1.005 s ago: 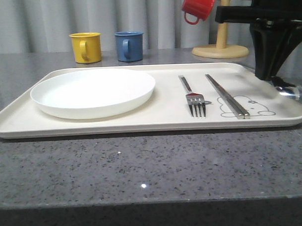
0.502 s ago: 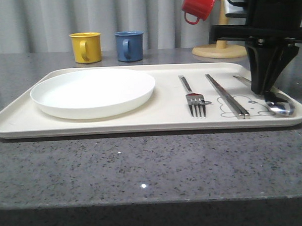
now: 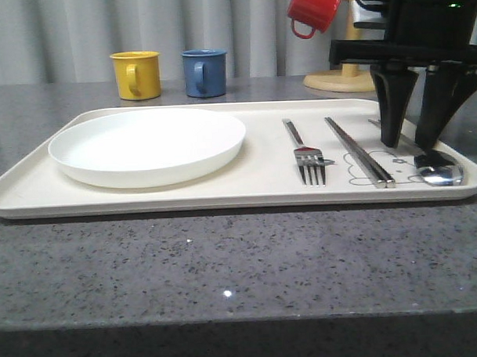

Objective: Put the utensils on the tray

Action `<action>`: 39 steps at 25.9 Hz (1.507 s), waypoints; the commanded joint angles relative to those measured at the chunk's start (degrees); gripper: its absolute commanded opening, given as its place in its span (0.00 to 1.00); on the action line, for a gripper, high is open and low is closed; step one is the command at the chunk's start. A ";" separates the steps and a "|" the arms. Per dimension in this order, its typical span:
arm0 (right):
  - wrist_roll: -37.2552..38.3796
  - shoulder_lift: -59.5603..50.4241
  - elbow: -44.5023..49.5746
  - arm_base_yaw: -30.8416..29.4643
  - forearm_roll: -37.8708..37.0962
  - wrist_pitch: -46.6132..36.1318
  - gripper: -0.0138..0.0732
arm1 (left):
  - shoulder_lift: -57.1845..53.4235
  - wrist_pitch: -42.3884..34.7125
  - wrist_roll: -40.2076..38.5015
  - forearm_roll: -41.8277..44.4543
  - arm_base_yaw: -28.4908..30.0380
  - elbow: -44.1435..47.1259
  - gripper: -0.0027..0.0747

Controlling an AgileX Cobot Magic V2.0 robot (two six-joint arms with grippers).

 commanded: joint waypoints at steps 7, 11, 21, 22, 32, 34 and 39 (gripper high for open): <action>-5.46 -14.57 -5.61 -0.11 -1.02 -0.21 0.56 | 0.65 -4.69 -0.63 -0.54 0.16 -1.61 0.01; -10.41 -19.89 -5.30 -0.11 -2.57 0.34 0.43 | 0.65 -4.69 -0.63 -0.54 0.16 -1.61 0.01; -11.57 -39.66 13.91 -0.11 -10.68 -20.53 0.08 | 0.65 -4.69 -0.63 -0.54 0.16 -1.61 0.01; -11.57 -42.64 17.55 -0.11 -11.19 -23.60 0.08 | 0.65 -4.69 -0.63 -0.54 0.16 -1.61 0.01; -11.57 -73.36 53.95 -0.11 -13.51 -50.15 0.08 | 0.65 -4.69 -0.63 -0.54 0.16 -1.61 0.01; -11.57 -79.11 59.33 -0.17 -14.16 -52.95 0.08 | 0.65 -4.69 -0.63 -0.54 0.16 -1.61 0.01; -11.57 -89.61 66.23 -0.17 -14.16 -54.72 0.08 | 0.65 -4.69 -0.63 -0.54 0.16 -1.61 0.01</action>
